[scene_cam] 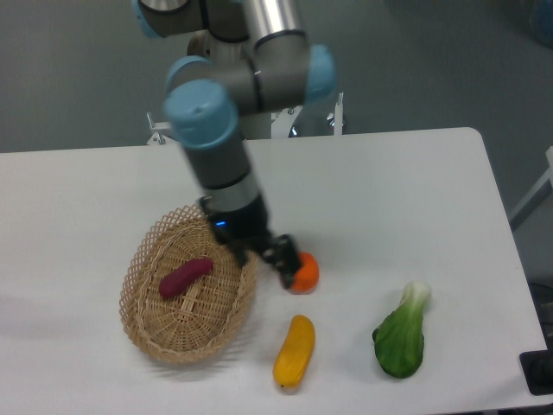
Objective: Place the sweet potato in the basket
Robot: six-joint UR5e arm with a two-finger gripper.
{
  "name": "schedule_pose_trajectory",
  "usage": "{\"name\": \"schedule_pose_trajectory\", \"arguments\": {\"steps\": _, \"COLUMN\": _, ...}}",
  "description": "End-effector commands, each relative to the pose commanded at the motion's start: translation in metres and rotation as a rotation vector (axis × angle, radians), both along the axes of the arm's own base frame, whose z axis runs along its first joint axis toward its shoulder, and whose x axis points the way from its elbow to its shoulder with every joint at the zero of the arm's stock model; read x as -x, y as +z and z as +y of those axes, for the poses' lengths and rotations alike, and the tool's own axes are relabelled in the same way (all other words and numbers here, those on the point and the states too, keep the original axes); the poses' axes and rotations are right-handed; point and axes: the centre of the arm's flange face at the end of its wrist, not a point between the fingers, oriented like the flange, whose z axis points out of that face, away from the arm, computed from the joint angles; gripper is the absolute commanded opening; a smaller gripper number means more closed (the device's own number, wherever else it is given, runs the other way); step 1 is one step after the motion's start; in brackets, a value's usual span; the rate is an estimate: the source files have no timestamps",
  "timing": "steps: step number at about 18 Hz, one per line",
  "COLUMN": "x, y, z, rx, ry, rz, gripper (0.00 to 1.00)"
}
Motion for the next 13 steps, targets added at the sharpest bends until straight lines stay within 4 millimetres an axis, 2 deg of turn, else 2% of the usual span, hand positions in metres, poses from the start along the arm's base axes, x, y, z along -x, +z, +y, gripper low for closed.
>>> {"name": "schedule_pose_trajectory", "arguments": {"steps": 2, "x": 0.026, "y": 0.007, "z": -0.027, "rx": 0.032, "ry": -0.011, "rz": -0.013, "gripper": 1.0}}
{"name": "schedule_pose_trajectory", "arguments": {"steps": 5, "x": 0.056, "y": 0.019, "z": -0.063, "rx": 0.07, "ry": -0.14, "rz": -0.046, "gripper": 1.0}}
{"name": "schedule_pose_trajectory", "arguments": {"steps": 8, "x": 0.069, "y": 0.027, "z": -0.093, "rx": 0.13, "ry": -0.226, "rz": -0.059, "gripper": 1.0}}
{"name": "schedule_pose_trajectory", "arguments": {"steps": 10, "x": 0.074, "y": 0.029, "z": -0.105, "rx": 0.116, "ry": -0.246, "rz": -0.085, "gripper": 1.0}}
{"name": "schedule_pose_trajectory", "arguments": {"steps": 13, "x": 0.072, "y": 0.026, "z": -0.105, "rx": 0.095, "ry": -0.243, "rz": -0.098, "gripper": 1.0}}
